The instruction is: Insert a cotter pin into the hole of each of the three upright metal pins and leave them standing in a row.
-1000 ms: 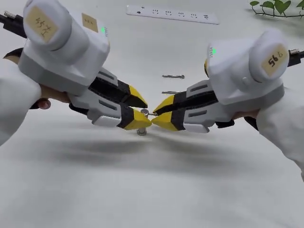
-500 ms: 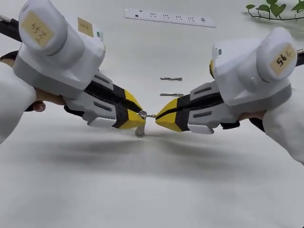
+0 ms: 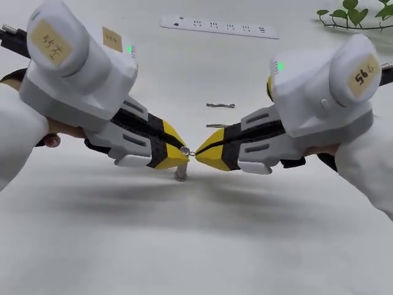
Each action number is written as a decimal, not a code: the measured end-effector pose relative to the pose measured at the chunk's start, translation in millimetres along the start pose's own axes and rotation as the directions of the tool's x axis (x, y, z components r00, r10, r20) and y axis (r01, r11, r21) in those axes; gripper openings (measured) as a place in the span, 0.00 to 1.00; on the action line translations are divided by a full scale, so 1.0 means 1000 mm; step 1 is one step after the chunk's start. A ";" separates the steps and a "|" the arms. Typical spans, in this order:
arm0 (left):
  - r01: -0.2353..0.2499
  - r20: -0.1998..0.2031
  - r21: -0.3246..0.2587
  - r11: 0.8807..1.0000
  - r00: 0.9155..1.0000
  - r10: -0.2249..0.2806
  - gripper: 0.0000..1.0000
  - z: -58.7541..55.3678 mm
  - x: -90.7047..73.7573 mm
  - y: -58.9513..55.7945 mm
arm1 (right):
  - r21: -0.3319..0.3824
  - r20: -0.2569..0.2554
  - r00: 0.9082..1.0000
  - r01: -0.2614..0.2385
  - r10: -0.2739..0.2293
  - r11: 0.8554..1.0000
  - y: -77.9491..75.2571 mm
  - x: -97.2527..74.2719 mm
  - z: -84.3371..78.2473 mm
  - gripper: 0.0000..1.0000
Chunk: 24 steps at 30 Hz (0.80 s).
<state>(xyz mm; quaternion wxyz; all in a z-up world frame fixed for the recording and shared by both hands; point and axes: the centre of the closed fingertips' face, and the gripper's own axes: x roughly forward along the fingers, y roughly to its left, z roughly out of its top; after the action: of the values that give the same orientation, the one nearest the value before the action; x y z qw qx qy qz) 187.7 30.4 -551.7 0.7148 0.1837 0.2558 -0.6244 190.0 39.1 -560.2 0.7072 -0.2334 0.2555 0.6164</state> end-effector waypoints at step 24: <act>-0.068 0.107 -0.088 0.994 0.991 0.078 0.67 0.000 -0.024 -0.016 | 0.022 0.020 0.999 0.030 -0.031 0.999 0.003 0.010 0.007 0.15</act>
<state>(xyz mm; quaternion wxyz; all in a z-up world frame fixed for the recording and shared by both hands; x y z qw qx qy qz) 170.3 47.3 -536.1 0.7574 0.1278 0.2351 -0.5956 188.1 51.1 -561.3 0.7216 -0.2235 0.2516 0.6051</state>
